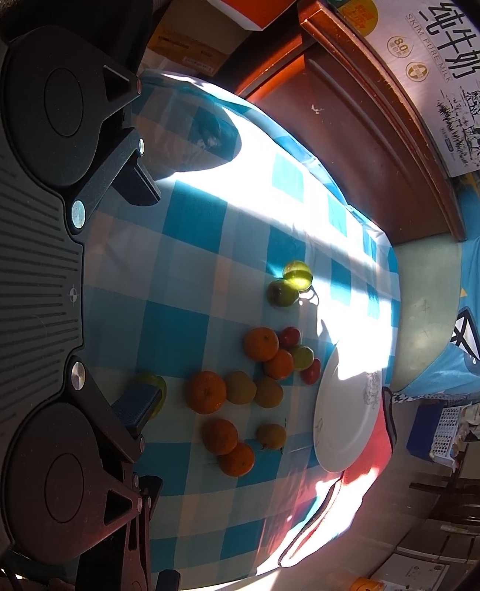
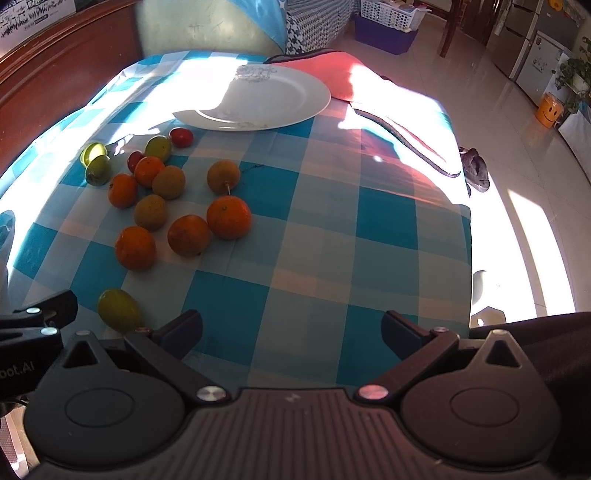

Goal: Organize fruits
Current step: 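Move both tools toward the pile of fruit on the checked cloth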

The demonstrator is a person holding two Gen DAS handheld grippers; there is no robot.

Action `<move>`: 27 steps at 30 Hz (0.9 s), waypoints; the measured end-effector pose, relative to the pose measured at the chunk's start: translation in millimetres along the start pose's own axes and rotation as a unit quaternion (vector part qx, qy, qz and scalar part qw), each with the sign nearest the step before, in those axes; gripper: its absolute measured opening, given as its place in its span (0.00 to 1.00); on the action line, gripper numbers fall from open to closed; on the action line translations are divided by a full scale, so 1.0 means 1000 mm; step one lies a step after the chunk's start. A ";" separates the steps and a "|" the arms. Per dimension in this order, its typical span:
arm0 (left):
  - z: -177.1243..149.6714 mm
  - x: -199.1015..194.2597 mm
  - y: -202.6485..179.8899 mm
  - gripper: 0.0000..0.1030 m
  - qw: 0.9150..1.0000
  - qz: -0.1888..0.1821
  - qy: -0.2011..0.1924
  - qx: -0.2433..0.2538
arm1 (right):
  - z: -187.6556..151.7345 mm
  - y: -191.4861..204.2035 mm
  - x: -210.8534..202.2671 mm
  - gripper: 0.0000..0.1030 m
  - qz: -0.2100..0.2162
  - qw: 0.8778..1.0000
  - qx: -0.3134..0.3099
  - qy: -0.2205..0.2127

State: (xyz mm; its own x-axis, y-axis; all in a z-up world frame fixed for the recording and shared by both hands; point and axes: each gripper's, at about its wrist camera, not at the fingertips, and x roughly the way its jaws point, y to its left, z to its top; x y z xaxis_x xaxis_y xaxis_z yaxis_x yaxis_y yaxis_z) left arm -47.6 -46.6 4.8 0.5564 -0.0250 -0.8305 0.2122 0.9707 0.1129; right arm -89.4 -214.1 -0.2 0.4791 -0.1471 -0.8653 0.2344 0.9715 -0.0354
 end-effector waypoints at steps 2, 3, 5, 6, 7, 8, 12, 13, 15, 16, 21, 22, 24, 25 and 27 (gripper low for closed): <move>0.000 0.000 0.001 1.00 1.000 0.000 -0.001 -0.001 | 0.000 0.000 0.000 0.99 0.000 1.000 -0.001 0.000; 0.000 0.000 0.001 1.00 1.000 0.000 -0.001 0.000 | 0.000 0.000 0.000 0.99 0.000 1.000 -0.001 0.000; 0.000 0.000 0.001 1.00 1.000 0.001 0.000 -0.001 | 0.000 0.001 0.000 0.99 -0.002 1.000 -0.003 -0.001; 0.000 0.000 0.001 1.00 1.000 0.001 0.000 -0.001 | -0.001 0.001 0.000 0.99 -0.003 1.000 -0.004 -0.001; 0.000 0.000 0.001 1.00 1.000 0.001 -0.001 -0.001 | -0.001 0.001 0.000 0.99 -0.004 1.000 -0.005 -0.002; 0.000 0.000 0.001 1.00 1.000 0.002 -0.001 0.000 | -0.001 0.002 0.000 0.99 -0.005 1.000 -0.006 -0.002; -0.001 -0.001 -0.001 1.00 1.000 0.005 -0.005 0.004 | -0.001 0.003 0.000 0.99 -0.010 1.000 -0.009 -0.004; -0.001 -0.001 -0.001 1.00 1.000 0.005 -0.005 0.004 | -0.001 0.003 0.000 0.99 -0.011 1.000 -0.010 -0.005; -0.001 -0.001 -0.001 1.00 1.000 0.003 -0.005 0.004 | -0.001 0.003 0.000 0.99 -0.013 1.000 -0.010 -0.005; -0.001 -0.001 -0.001 1.00 1.000 0.002 -0.005 0.005 | -0.001 0.003 0.000 0.99 -0.013 1.000 -0.010 -0.005; -0.002 -0.003 -0.001 1.00 1.000 0.000 -0.008 0.005 | -0.002 0.003 0.000 0.99 -0.012 1.000 -0.011 -0.005; -0.002 -0.003 0.000 1.00 1.000 -0.002 -0.008 0.005 | -0.001 0.002 -0.001 0.99 -0.010 1.000 -0.012 -0.006; -0.002 -0.004 0.002 1.00 1.000 -0.005 -0.010 0.003 | -0.001 -0.002 -0.003 0.99 -0.004 1.000 -0.009 -0.012; -0.002 -0.004 0.003 1.00 1.000 -0.007 -0.011 0.001 | 0.000 -0.005 -0.004 0.99 -0.001 1.000 -0.003 -0.014; -0.002 -0.005 0.008 1.00 1.000 -0.013 -0.013 -0.003 | 0.003 -0.016 -0.006 0.99 0.010 1.000 0.016 -0.014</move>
State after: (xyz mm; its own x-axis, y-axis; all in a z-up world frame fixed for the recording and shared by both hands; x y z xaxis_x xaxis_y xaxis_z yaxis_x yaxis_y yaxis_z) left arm -50.6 -38.4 9.0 0.5719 -0.0556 -0.8184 0.2209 0.9713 0.0884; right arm -93.4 -229.6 7.3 0.5078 -0.1333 -0.8511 0.2515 0.9679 -0.0015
